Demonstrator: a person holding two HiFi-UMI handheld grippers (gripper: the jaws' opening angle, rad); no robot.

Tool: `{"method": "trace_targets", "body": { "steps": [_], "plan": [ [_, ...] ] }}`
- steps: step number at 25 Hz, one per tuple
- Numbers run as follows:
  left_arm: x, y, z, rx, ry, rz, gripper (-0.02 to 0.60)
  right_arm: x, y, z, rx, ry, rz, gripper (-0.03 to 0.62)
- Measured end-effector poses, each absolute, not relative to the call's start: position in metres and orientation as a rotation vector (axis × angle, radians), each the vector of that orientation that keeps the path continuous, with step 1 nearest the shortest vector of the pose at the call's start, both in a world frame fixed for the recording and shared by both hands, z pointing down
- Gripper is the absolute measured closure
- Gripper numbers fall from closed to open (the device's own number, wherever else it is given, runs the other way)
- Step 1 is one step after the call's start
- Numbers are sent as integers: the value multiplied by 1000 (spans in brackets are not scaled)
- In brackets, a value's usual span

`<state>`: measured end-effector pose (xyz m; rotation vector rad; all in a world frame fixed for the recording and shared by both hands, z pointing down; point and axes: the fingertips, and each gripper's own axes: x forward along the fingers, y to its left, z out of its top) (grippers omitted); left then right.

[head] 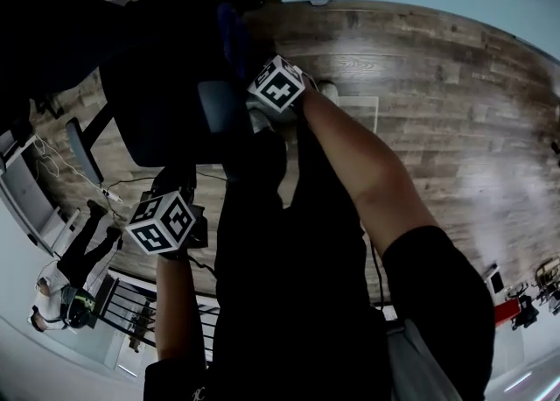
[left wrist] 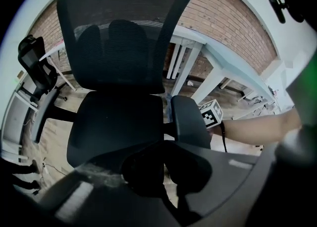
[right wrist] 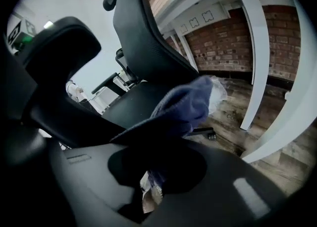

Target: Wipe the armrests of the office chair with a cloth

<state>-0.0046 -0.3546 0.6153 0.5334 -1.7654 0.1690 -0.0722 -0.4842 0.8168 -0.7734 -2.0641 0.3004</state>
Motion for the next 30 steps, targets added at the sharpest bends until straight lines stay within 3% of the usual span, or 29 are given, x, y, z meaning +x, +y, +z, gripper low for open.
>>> {"method": "trace_targets", "body": {
  "steps": [13, 30],
  "plan": [
    [13, -331, 642, 478, -1758, 152, 577, -35, -477, 901, -696, -1878, 476, 539],
    [28, -354, 610, 537, -1773, 75, 577, 18, -435, 755, -1013, -1950, 699, 539]
  ]
}}
